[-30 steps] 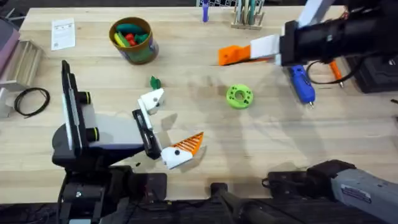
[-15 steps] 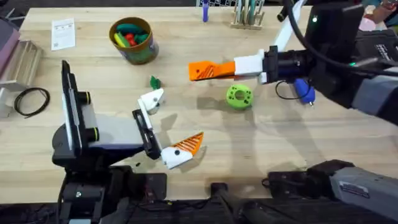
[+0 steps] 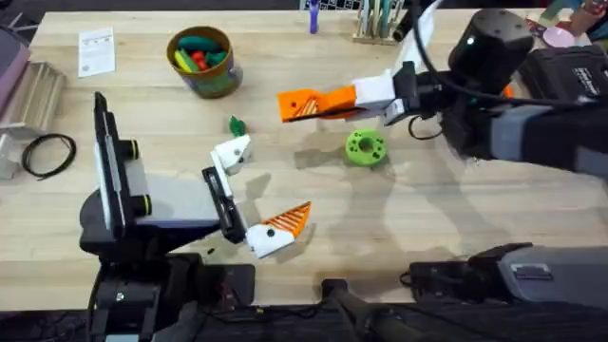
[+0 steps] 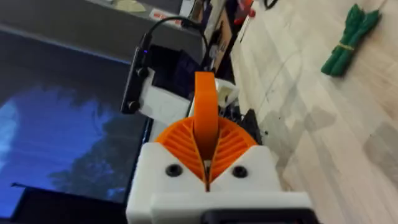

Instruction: Pick up the gripper from the table and insert it into the empty holder that is missing its gripper. Then pick up a screw, insert it into the mounting hole, and use the screwdriver to tighten it. Finally, clean up the table by picking up the vegetable and placing it into the bucket.

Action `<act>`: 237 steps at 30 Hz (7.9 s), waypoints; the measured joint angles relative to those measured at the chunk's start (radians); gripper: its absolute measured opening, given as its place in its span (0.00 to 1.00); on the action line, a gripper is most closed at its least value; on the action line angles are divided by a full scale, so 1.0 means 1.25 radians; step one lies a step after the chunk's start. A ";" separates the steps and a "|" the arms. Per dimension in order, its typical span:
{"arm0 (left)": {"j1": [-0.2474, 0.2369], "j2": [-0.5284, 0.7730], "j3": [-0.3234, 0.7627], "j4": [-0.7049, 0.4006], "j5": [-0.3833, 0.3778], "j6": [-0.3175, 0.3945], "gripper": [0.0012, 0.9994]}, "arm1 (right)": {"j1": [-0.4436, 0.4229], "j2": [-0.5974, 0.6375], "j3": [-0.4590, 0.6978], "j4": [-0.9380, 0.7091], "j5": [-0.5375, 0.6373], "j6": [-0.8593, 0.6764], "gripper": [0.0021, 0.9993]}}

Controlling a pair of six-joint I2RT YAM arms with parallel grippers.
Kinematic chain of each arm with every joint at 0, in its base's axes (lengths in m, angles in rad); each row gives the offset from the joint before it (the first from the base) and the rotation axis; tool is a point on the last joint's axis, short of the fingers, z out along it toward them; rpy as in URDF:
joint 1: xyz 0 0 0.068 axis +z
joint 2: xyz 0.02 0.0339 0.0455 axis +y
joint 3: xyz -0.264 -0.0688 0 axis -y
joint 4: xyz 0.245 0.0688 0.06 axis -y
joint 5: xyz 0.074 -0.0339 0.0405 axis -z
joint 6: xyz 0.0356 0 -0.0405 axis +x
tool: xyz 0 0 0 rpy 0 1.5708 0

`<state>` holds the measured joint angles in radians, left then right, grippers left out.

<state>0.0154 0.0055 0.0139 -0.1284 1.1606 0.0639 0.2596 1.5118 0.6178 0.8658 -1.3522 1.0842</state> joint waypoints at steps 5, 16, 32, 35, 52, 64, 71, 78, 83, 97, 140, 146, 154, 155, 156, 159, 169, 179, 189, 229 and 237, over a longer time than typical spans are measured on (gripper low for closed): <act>0.000 0.000 0.000 0.000 0.000 0.000 0.99 | 0.000 0.085 0.000 0.139 -0.067 0.110 0.01; 0.000 0.000 0.000 0.000 0.000 0.000 0.99 | 0.075 0.166 -0.002 0.156 -0.118 0.177 0.01; 0.000 0.000 0.000 0.000 0.000 0.000 0.99 | 0.165 0.166 -0.004 0.157 -0.054 0.239 0.01; 0.000 0.000 0.000 0.000 0.000 0.000 0.99 | 0.166 0.166 -0.009 0.172 -0.035 0.242 0.01; 0.000 0.000 0.000 0.000 0.000 0.000 0.99 | 0.165 0.166 -0.082 0.364 0.014 0.366 0.01; 0.000 0.000 0.000 0.000 0.001 0.000 0.99 | 0.167 0.166 -0.082 0.349 0.032 0.368 0.01; 0.000 0.000 0.000 0.000 0.002 0.000 0.99 | 0.168 0.166 -0.082 0.349 0.040 0.368 0.01; 0.000 0.000 0.000 0.000 0.002 0.000 0.99 | 0.174 0.166 -0.082 0.348 0.052 0.368 0.01; 0.000 0.000 0.000 0.000 0.002 0.000 0.99 | 0.182 0.168 -0.082 0.348 0.058 0.365 0.01; 0.002 0.000 0.000 0.001 -0.009 0.000 0.99 | 0.206 0.201 -0.042 0.349 0.067 0.341 0.01; 0.002 0.000 0.000 0.000 -0.007 -0.003 0.99 | 0.249 0.258 0.018 0.351 0.104 0.328 0.01; 0.002 0.000 0.000 0.000 -0.007 -0.003 0.99 | 0.249 0.258 0.018 0.349 0.102 0.328 0.01; 0.002 0.000 0.000 0.000 -0.007 -0.003 0.99 | 0.248 0.258 0.018 0.349 0.103 0.328 0.01; 0.002 0.000 0.000 0.000 -0.007 -0.003 0.99 | 0.248 0.258 0.018 0.349 0.103 0.328 0.01; 0.002 0.000 0.000 0.000 -0.007 -0.003 0.99 | 0.248 0.258 0.018 0.349 0.103 0.328 0.01; 0.002 0.000 0.000 0.000 -0.006 -0.003 0.99 | 0.246 0.258 0.018 0.349 0.103 0.328 0.01; 0.002 0.000 0.000 0.000 -0.005 0.000 0.99 | 0.240 0.258 0.057 0.286 0.063 0.322 0.01; 0.002 0.000 0.000 0.001 -0.007 0.003 0.99 | 0.240 0.261 0.063 0.280 0.057 0.317 0.01; 0.002 0.000 0.000 0.001 -0.007 0.004 0.99 | 0.240 0.261 0.063 0.280 0.057 0.317 0.01; 0.000 0.000 0.000 -0.001 0.002 0.003 0.99 | 0.042 -0.123 0.308 -0.924 0.303 -0.345 0.83; 0.000 0.000 0.000 -0.001 0.002 0.003 0.99 | 0.056 -0.133 0.507 -1.379 0.640 -0.605 0.83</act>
<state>0.0154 0.0055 0.0139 -0.1295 1.1637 0.0677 0.3298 1.3453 1.2511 -0.8575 -0.5527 0.3285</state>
